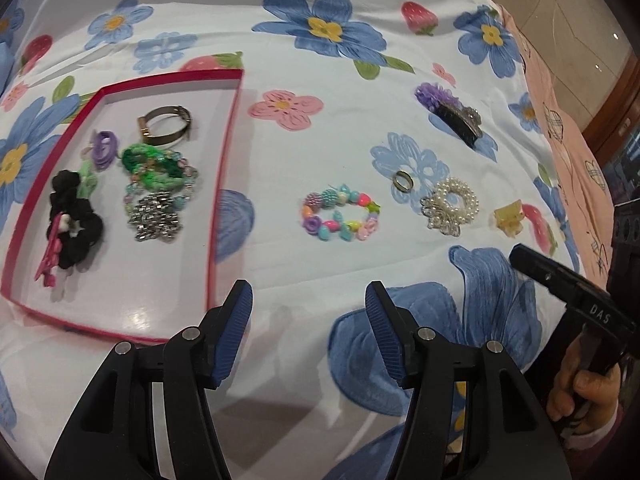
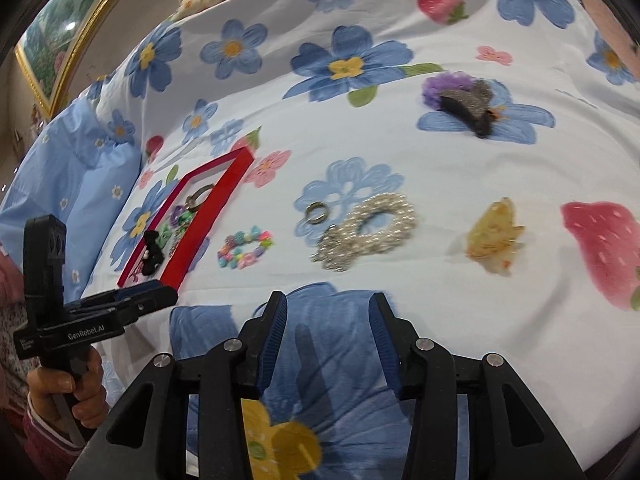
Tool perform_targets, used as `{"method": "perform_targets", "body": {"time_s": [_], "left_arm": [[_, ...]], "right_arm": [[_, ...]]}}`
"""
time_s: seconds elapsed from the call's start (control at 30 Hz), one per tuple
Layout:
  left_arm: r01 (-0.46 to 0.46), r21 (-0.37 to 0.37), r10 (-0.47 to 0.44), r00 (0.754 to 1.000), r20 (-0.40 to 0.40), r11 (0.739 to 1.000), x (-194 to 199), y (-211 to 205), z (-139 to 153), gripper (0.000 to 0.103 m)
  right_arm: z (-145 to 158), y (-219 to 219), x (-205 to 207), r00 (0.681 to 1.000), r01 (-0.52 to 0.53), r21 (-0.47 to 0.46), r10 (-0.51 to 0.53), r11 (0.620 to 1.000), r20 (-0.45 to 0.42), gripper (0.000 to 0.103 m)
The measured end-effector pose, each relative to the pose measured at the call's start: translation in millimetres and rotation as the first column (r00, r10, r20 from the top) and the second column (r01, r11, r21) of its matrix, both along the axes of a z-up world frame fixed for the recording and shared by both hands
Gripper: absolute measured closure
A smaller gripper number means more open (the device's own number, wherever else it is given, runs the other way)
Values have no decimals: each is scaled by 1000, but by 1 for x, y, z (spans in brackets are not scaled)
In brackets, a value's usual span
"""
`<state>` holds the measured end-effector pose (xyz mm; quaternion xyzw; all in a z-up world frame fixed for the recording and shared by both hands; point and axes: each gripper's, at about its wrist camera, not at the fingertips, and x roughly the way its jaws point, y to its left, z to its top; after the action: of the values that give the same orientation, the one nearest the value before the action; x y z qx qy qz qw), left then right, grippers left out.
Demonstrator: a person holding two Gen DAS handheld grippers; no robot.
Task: Organize jewelry
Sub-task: 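Move both open tools back toward the pastel bracelet and yellow claw clip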
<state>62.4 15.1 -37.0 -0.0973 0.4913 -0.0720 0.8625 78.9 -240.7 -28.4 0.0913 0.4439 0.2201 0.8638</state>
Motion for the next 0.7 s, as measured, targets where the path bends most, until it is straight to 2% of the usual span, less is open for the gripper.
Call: {"method": "perform_targets", "body": {"time_s": [0.17, 0.3, 0.37, 0.43, 0.7], "left_arm": [[30, 20, -30, 1000, 0, 999, 11, -12, 0, 42], [46, 38, -46, 999, 1, 998, 23, -18, 0, 36], [54, 46, -54, 999, -2, 997, 29, -20, -1, 35], [62, 59, -62, 998, -9, 996, 38, -24, -3, 34], [93, 102, -89, 995, -43, 990, 71, -36, -21, 34]], "right_arm": [[7, -20, 2, 998, 51, -9, -51, 999, 26, 55], [12, -38, 4, 993, 105, -33, -104, 994, 52, 54], [15, -47, 7, 988, 142, -54, -138, 988, 72, 46], [15, -56, 17, 983, 171, -91, -162, 981, 90, 42], [0, -53, 43, 987, 152, -134, -144, 979, 65, 42]]}}
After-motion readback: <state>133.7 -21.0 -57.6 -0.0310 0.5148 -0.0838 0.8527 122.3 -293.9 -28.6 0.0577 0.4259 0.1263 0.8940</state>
